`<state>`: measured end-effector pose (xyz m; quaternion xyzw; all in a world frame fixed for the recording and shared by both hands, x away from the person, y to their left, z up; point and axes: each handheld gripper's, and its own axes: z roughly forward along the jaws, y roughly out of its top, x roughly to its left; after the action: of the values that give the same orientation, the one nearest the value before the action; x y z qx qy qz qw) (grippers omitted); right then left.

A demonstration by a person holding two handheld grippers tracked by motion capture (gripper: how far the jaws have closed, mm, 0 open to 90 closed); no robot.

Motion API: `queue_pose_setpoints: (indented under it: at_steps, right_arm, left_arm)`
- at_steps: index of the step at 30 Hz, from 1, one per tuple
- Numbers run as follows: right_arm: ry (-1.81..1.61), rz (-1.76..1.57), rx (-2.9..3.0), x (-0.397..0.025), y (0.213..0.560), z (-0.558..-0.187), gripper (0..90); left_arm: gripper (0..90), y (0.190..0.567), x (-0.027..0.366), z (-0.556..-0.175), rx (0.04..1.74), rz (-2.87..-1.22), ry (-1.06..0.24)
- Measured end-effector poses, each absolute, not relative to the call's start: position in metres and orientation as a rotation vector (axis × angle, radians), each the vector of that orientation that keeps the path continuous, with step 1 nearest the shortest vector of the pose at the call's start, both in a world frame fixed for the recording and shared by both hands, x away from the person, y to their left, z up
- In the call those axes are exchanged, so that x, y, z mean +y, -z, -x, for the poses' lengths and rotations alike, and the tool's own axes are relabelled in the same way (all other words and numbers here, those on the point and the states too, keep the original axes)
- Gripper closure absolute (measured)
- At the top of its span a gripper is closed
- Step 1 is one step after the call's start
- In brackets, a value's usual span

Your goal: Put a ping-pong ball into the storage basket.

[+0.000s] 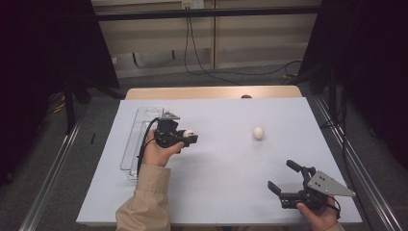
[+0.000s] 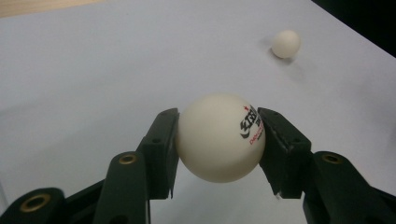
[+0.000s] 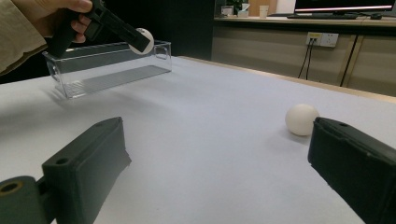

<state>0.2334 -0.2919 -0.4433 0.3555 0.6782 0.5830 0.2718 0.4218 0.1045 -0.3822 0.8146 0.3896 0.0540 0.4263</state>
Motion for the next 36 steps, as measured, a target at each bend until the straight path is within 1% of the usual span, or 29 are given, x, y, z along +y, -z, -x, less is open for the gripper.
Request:
queue_pose_setpoints:
  at_steps: [36]
  right_arm:
    - [-1.571, -0.954, 1.827, -0.291, 0.443, -0.233, 3.8]
  left_arm:
    - [50.9, 0.380, 0.129, -0.425, 1.068, -1.986, -0.193]
